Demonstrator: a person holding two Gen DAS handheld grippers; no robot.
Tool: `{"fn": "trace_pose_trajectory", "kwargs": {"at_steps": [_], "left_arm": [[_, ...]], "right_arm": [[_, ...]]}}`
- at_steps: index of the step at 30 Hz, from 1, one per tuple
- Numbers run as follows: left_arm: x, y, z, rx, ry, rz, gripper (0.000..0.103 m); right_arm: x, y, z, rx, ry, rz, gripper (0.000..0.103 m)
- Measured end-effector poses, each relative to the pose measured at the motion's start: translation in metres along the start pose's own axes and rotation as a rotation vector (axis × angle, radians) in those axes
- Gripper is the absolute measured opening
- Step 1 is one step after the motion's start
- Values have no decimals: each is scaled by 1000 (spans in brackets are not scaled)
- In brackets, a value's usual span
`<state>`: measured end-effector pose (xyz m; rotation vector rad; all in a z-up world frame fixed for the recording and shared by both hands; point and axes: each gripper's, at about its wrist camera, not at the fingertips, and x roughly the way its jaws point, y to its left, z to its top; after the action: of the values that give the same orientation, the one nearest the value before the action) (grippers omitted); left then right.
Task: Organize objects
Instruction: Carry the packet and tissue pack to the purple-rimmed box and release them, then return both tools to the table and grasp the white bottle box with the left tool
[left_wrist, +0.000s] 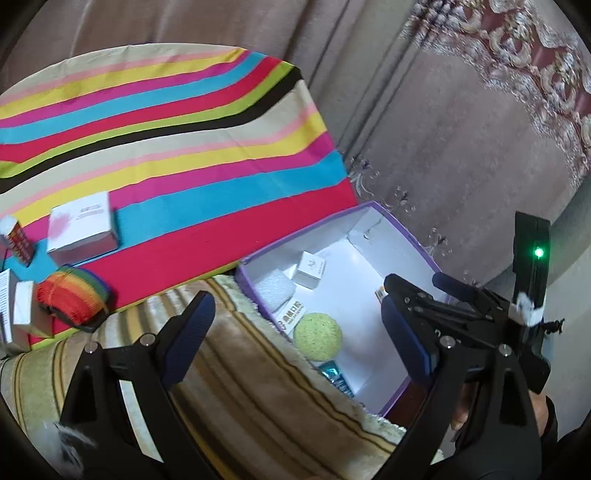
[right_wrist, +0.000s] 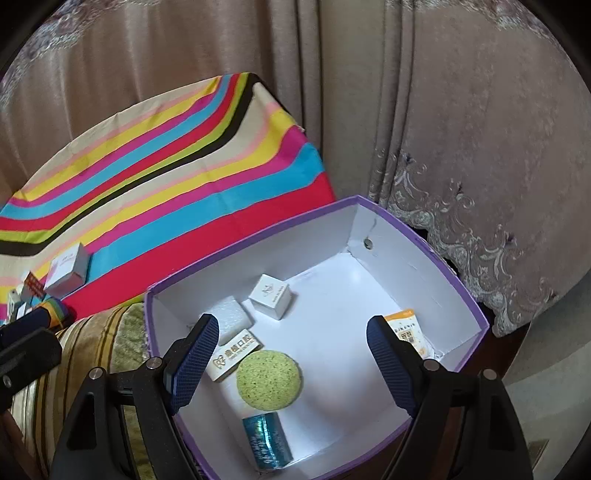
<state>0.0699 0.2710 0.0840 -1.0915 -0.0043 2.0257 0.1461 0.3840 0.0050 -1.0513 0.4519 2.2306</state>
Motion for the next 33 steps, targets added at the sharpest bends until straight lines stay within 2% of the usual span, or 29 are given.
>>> {"fn": "trace_pose_trajectory", "kwargs": {"at_steps": [5,15,19,26,33], "left_arm": [[-12,19,-4,-50,-19,50,93],[-59,93,-29,-295,-84,104,93],[-80,115,-43,-349,-126,148,93],[-106,153,-64,-437,-153,222,92],[-123,178,-78,-477,-160,264,82]], "right_arm": [[-1,20,-1,-46,5,28,83],[-7,74,-10,-188,23,146,83],[-11,94,-12,-220,22,188,84],[-13,124,-18,-296,34,202,84],[-13,141,-19,-341,44,214,84]]}}
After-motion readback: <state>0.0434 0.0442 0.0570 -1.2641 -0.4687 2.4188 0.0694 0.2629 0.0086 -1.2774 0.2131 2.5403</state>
